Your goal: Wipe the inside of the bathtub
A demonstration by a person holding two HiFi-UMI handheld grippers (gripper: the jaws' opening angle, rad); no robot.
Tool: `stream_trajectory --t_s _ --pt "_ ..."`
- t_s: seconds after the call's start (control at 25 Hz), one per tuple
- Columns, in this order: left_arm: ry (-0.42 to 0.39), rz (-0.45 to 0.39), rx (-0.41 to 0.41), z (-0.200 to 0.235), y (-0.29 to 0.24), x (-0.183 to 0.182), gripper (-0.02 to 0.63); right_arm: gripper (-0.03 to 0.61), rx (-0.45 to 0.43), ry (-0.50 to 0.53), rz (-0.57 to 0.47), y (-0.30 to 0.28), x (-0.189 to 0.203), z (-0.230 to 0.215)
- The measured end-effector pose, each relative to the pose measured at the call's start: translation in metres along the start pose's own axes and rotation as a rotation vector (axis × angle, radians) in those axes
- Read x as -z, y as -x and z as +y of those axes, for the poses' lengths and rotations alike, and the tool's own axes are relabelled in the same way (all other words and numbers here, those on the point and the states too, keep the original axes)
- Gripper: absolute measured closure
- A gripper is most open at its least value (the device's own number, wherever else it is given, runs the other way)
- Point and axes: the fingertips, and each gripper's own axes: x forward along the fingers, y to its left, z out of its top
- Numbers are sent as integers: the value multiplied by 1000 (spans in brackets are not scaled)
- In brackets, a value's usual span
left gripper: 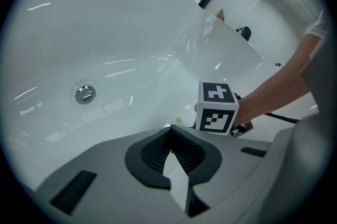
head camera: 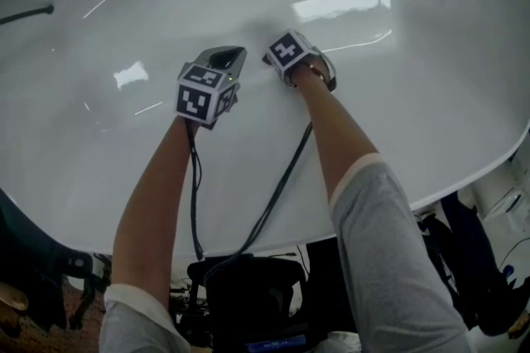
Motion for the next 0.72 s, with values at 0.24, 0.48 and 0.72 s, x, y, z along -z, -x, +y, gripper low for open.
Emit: stream_trajectory --t_s 0.24,0.48,0.72 --pt "-14 -16 4 3 0 -8 606 448 159 -195 -102 20 3 -54" --pt "1 -13 3 10 4 -2 606 446 174 -258 -228 27 -21 -44" --pt "15 1 -11 15 7 5 606 445 38 -105 -284 19 -59 1"
